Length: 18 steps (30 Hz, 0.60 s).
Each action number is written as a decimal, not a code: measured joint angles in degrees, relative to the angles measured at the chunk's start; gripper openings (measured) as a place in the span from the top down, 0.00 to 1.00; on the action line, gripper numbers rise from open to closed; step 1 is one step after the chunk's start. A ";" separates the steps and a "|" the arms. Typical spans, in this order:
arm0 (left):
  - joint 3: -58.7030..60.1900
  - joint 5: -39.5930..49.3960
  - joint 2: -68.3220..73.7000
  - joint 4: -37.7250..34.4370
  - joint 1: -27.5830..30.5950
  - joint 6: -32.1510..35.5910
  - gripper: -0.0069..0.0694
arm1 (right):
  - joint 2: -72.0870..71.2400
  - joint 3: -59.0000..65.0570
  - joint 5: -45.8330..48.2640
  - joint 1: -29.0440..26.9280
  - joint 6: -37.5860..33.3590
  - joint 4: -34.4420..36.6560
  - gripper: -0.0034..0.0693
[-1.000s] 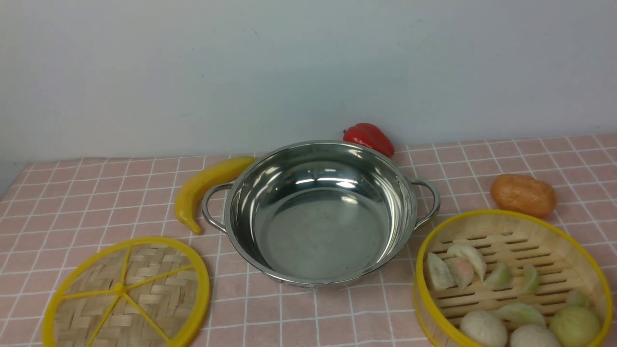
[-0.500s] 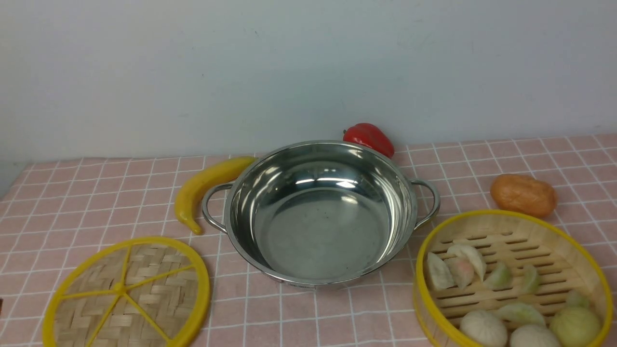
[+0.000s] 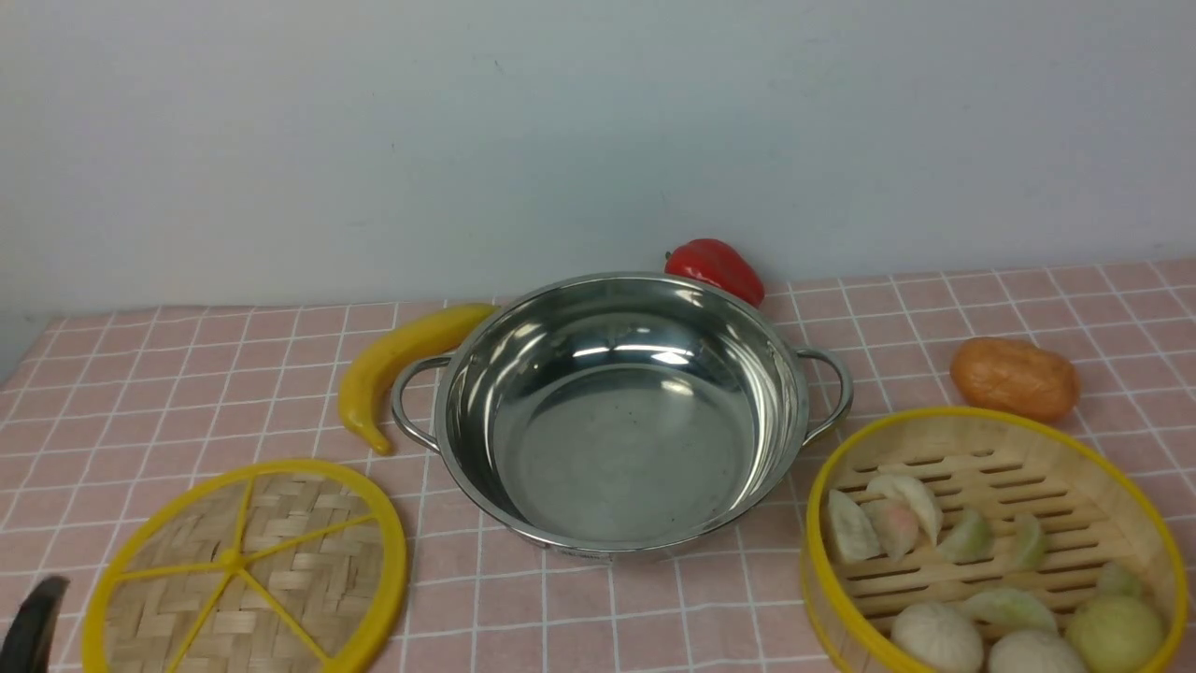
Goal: Place the steamer in the pot on the pink tablecloth, and put the lid on the steamer.
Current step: 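Reach for and grasp the rim of the bamboo steamer holding the buns with the right gripper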
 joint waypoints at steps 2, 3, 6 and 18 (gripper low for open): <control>0.00 -5.85 0.00 0.13 0.00 -2.50 0.59 | 0.00 0.00 -0.55 0.00 0.88 0.00 0.62; 0.00 -7.65 -0.04 0.27 0.00 -3.18 0.59 | 0.00 0.00 -0.85 0.00 1.29 0.00 0.62; -0.24 -9.22 -0.04 -0.04 0.00 -5.25 0.59 | 0.00 0.00 -3.29 0.00 2.23 0.00 0.62; -26.64 31.15 1.36 -23.04 0.00 -18.43 0.59 | 2.44 -18.93 -22.94 0.00 7.53 -24.07 0.62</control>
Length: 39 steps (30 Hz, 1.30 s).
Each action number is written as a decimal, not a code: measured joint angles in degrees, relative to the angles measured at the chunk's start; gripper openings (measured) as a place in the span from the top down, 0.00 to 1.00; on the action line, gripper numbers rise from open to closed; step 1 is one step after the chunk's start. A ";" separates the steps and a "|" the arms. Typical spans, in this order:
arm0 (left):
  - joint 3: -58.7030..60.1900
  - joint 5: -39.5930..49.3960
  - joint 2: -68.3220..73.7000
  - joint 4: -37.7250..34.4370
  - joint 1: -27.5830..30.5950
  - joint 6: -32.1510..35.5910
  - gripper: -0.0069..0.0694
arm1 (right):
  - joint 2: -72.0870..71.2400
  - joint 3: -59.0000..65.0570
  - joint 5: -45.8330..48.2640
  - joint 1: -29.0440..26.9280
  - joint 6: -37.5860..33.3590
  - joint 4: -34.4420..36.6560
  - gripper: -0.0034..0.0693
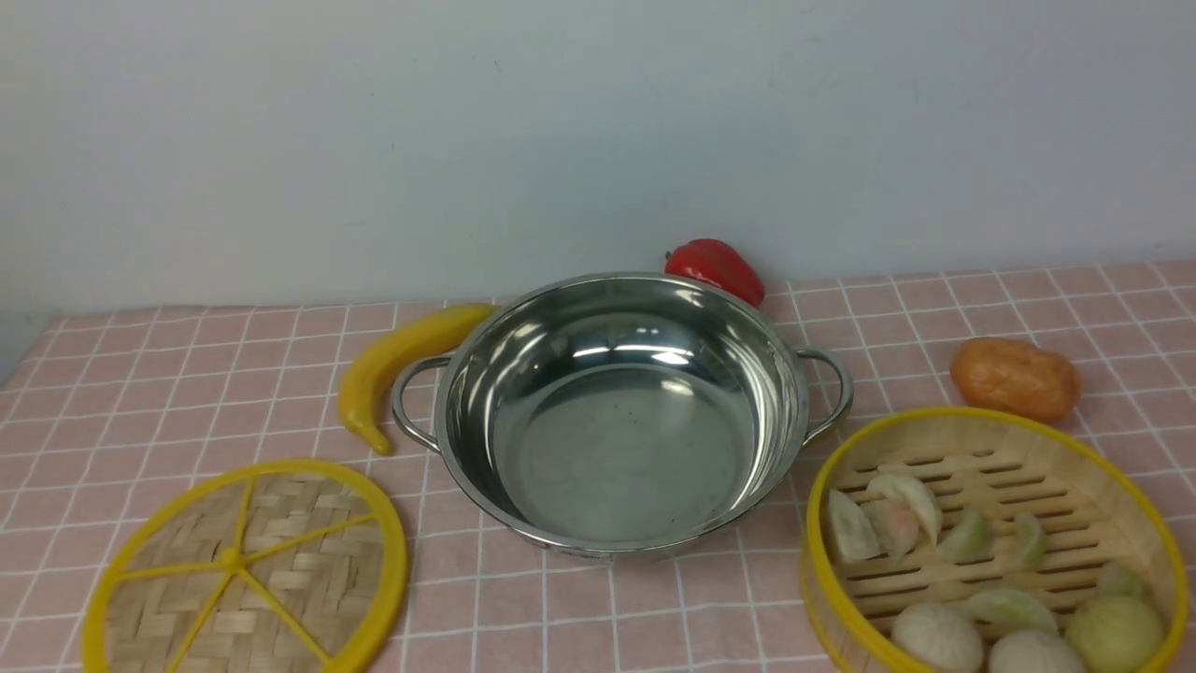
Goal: Place the steamer in the pot on the pink tablecloth, and put the lid on the steamer.
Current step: 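Reach for and grasp the rim of the bamboo steamer holding the buns with the right gripper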
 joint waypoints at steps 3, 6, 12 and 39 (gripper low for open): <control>-7.16 12.71 4.14 -0.45 0.00 0.59 0.59 | 3.89 -8.46 7.76 0.00 0.64 -8.32 0.62; -13.31 26.65 10.79 -0.77 0.00 0.91 0.59 | 8.85 -15.73 19.99 0.00 3.19 -15.56 0.62; -17.41 46.16 21.28 -0.97 0.00 1.74 0.59 | 16.88 -21.47 43.52 0.00 8.36 -17.62 0.62; -17.52 68.32 41.80 -20.95 0.00 27.79 0.59 | 56.17 -23.49 89.65 0.00 -29.43 10.86 0.62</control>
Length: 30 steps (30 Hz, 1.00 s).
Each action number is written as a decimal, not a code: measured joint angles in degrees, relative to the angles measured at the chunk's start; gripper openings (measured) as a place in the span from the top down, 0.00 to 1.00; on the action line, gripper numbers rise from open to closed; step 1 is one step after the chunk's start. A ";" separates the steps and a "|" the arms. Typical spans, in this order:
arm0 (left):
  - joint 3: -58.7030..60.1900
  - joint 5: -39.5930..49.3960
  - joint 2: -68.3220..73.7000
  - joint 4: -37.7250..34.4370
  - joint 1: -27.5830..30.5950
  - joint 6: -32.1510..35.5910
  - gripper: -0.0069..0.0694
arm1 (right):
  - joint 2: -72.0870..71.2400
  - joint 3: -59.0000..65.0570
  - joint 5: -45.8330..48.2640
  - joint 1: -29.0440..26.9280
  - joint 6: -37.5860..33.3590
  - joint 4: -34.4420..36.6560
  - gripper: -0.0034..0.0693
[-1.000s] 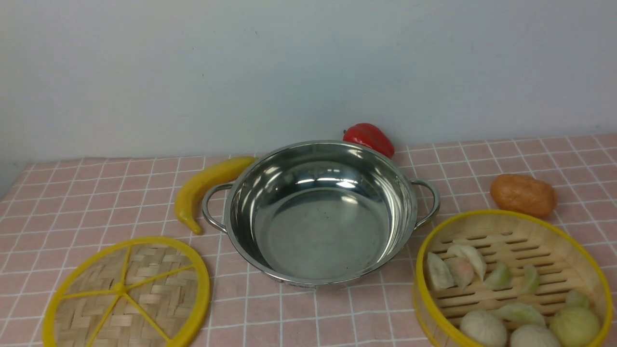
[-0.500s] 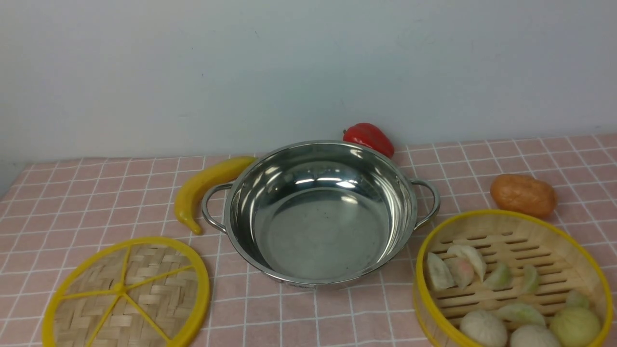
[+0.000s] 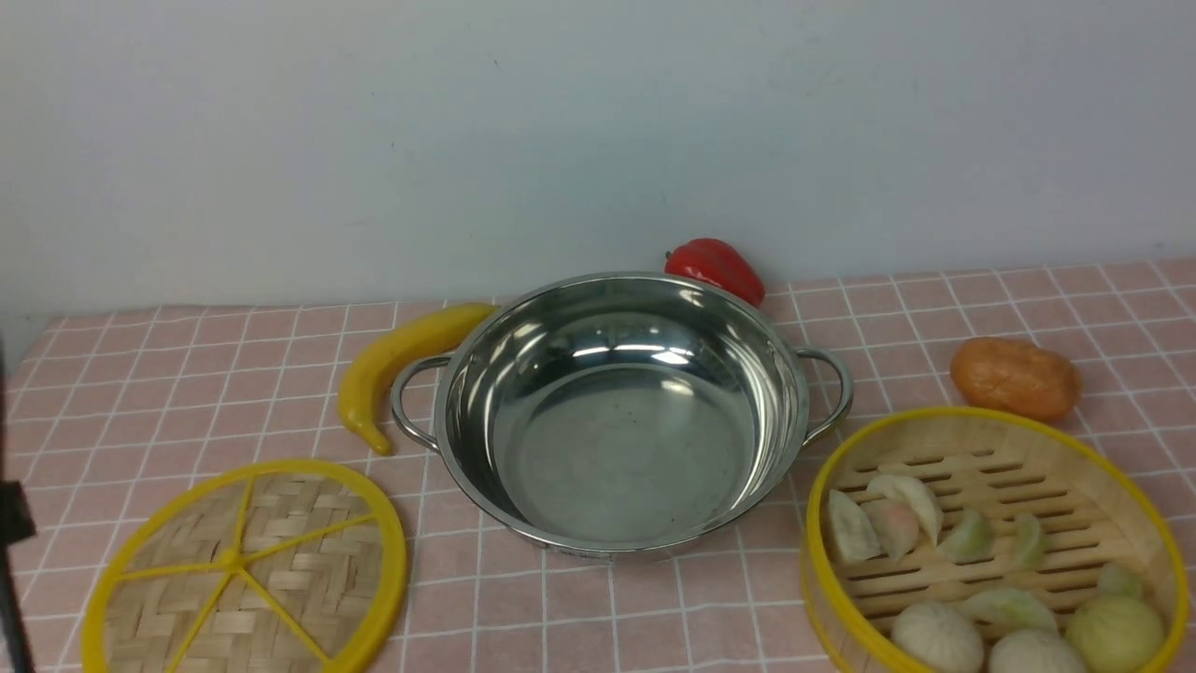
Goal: Place the steamer in the pot on the pink tablecloth, and put the lid on the steamer.
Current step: 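Reach for and grasp the rim of the bamboo steamer holding the buns with the right gripper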
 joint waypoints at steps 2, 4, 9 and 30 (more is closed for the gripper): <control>0.00 0.72 1.26 0.00 0.00 1.38 0.59 | 2.18 -0.79 0.00 0.00 0.00 -0.46 0.62; 0.00 2.61 4.58 -0.75 0.00 4.21 0.59 | 6.73 -3.08 -0.03 0.00 0.29 -1.99 0.62; 0.00 5.00 10.30 -0.75 0.00 5.34 0.59 | 13.20 -7.46 -0.32 0.00 1.04 -4.10 0.62; 0.00 5.22 11.68 -0.70 0.00 6.12 0.59 | 29.53 -8.98 -10.70 0.00 1.36 -9.87 0.62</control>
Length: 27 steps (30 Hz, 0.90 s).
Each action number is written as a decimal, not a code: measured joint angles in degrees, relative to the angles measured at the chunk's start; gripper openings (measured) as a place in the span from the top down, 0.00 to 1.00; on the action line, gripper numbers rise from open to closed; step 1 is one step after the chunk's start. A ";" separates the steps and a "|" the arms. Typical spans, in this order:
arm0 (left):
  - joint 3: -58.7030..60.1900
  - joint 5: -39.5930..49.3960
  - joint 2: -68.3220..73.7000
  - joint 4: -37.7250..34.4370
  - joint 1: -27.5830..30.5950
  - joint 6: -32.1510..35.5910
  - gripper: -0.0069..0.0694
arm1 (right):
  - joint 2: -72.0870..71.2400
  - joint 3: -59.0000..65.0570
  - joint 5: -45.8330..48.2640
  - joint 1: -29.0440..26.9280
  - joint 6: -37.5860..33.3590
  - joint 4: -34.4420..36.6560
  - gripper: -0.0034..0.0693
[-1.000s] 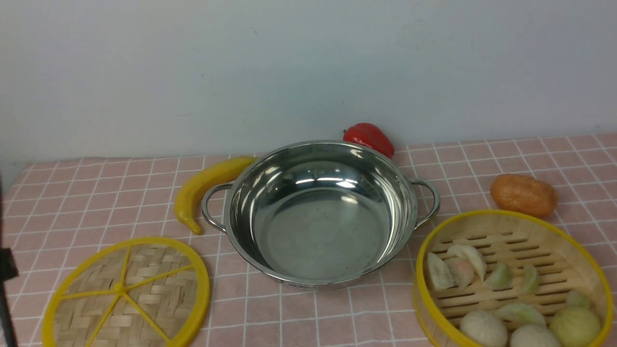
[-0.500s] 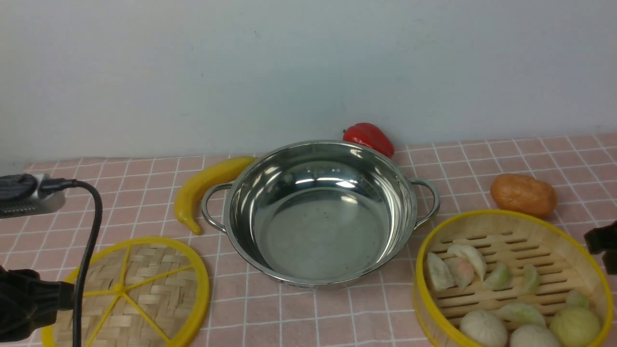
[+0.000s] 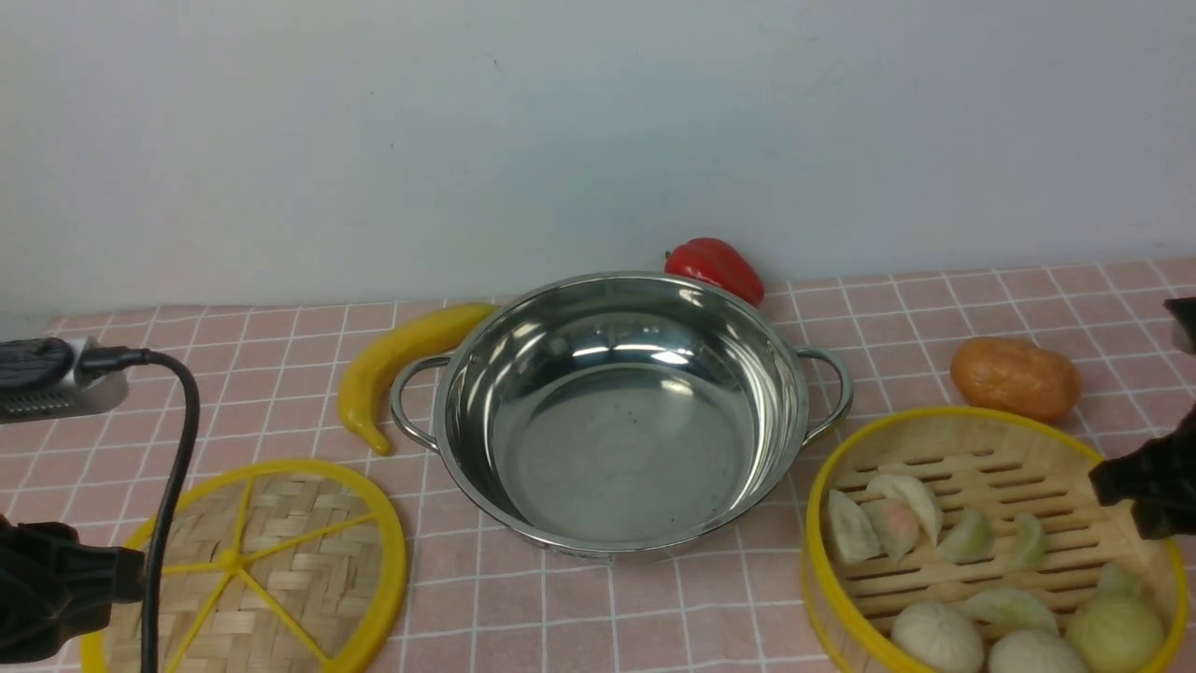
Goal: Place the steamer in the pot on the pink tablecloth, and put the lid on the steamer.
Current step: 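Reach for and grasp the rim of the bamboo steamer holding the buns with the right gripper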
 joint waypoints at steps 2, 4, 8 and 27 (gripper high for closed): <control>0.00 0.00 0.00 0.00 0.00 0.00 0.59 | 1.11 0.00 -0.65 0.00 0.40 -0.52 0.62; 0.00 0.00 0.00 0.00 0.00 0.00 0.59 | 2.42 0.00 -1.83 0.00 0.94 -1.08 0.62; 0.00 0.00 0.00 0.00 0.00 0.00 0.59 | 4.83 0.00 -3.61 0.00 1.27 -1.43 0.63; 0.00 0.00 0.00 -0.05 0.00 0.05 0.59 | 6.03 -0.53 5.46 0.00 4.69 -1.42 0.88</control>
